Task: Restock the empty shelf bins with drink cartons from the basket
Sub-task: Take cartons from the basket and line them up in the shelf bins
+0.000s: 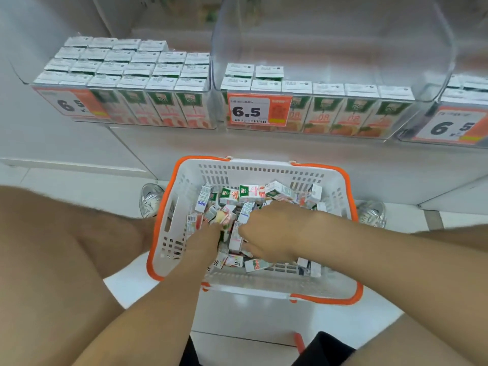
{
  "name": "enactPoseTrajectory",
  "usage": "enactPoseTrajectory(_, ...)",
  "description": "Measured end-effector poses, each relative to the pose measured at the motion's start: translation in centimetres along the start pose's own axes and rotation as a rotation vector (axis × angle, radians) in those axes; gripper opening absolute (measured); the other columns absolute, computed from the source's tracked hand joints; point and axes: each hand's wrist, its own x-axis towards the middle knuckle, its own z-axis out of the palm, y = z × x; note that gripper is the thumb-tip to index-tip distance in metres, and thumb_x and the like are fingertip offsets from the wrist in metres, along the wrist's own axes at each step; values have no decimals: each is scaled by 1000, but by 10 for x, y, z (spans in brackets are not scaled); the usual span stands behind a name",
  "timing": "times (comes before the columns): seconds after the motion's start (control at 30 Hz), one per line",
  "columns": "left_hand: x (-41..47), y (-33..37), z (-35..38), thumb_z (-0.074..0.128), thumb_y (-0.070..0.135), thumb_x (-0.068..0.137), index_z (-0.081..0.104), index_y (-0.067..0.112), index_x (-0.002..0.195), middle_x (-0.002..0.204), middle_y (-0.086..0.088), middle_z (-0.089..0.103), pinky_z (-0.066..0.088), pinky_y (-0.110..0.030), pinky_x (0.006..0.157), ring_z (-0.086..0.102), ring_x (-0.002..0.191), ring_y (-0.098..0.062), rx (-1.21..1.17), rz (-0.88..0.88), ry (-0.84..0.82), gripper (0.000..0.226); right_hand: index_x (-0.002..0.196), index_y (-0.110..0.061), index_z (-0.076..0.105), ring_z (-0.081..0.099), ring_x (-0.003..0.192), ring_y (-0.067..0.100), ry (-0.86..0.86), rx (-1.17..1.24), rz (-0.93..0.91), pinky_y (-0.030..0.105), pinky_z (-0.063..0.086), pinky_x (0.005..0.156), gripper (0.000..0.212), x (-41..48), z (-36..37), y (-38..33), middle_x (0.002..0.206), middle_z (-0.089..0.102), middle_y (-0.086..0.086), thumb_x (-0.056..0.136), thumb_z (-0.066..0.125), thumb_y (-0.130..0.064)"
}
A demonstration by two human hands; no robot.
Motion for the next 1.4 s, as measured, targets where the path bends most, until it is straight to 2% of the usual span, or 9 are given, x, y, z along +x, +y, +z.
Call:
enactPoseTrajectory(0.33,-15,12,-112,84,28,81,72,12,90,84,-5,73,61,-36,70,69,75,-18,-653,43,101,22,76,-17,40,46,62,20,178,220,308,32,33,50,25,10,-17,21,76,42,3,97,51,-12)
enactPoseTrajectory(0.4,-27,15,-139,83,18,83,77,11,99,88,-10,77,65,-39,75,71,73,-18,-951,166,-40,19,95,-13,55,59,78,27,192,373,333,37,50,59,3,16,-14,30,81,50,5,93,57,-13)
enactPoseTrajectory(0.53,-47,20,-157,76,2,90,69,4,121,93,-14,75,62,-44,87,70,77,-18,-1310,333,-258,31,143,-12,47,63,97,22,123,742,346,33,53,72,61,15,-17,44,106,61,4,88,71,-17)
enactPoseTrajectory(0.67,-41,16,-140,82,13,87,61,9,121,109,-18,75,60,-48,95,74,98,-31,-1574,337,-307,40,136,-9,60,62,98,24,111,962,404,32,50,74,55,14,-21,54,120,66,11,86,82,-18)
enactPoseTrajectory(0.83,-5,3,-75,84,32,88,64,15,124,118,-6,73,58,-36,87,70,108,-26,-1034,8,-23,45,127,9,63,43,73,25,98,882,437,29,31,57,48,10,-11,55,87,52,18,88,73,-17)
enactPoseTrajectory(0.93,12,-1,-34,81,26,89,54,9,138,134,-11,62,49,-33,88,60,119,-30,-725,-125,112,58,133,11,59,42,75,22,154,858,433,34,32,62,53,12,-5,56,96,52,31,89,67,-18)
enactPoseTrajectory(1.03,15,9,-22,79,22,91,54,9,105,101,-9,59,52,-39,78,57,93,-26,-681,-113,-6,31,132,12,58,39,68,22,202,825,424,32,30,58,54,12,-2,55,116,59,41,87,69,-16)
enactPoseTrajectory(1.23,28,17,-16,86,18,80,43,11,96,86,-5,53,41,-29,57,51,72,-18,-615,-139,-49,46,125,-13,59,42,67,2,270,732,379,27,34,54,44,6,2,56,78,48,-7,88,76,-29)
enactPoseTrajectory(1.4,26,20,-8,79,24,87,52,9,105,95,-5,57,46,-32,69,55,80,-20,-672,-115,-89,36,123,-17,57,52,77,12,309,645,412,33,50,65,45,1,2,61,81,48,-5,84,77,-27)
